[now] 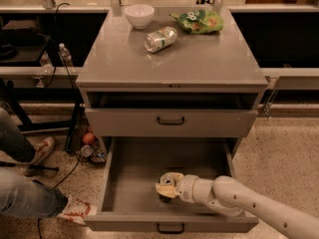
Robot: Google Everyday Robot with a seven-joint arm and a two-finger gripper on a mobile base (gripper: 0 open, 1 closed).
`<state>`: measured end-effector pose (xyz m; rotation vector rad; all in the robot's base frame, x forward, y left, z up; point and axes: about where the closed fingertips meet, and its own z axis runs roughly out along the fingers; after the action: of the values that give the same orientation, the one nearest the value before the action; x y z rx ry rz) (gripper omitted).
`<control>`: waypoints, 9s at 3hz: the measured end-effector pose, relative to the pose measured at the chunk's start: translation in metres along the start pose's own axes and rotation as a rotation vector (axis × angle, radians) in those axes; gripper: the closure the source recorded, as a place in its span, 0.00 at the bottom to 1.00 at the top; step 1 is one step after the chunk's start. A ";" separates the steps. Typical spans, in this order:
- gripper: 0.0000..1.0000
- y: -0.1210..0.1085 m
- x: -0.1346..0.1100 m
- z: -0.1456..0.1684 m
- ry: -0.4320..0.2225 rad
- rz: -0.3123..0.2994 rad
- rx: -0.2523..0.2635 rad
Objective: Pick green can from middle drawer and place on counter
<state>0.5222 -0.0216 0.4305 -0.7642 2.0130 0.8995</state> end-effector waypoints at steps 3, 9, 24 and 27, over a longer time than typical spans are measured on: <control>1.00 -0.017 -0.056 -0.117 -0.156 -0.124 0.008; 1.00 0.013 -0.197 -0.304 -0.215 -0.188 0.214; 0.53 -0.108 -0.484 -0.223 -0.043 -0.017 0.200; 0.00 -0.111 -0.480 -0.228 -0.063 -0.041 0.213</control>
Offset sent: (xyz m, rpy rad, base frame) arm -0.0125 -0.1488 0.1438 0.0862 -0.2893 -0.0237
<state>0.7575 -0.1715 0.8967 -0.6475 1.9921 0.6645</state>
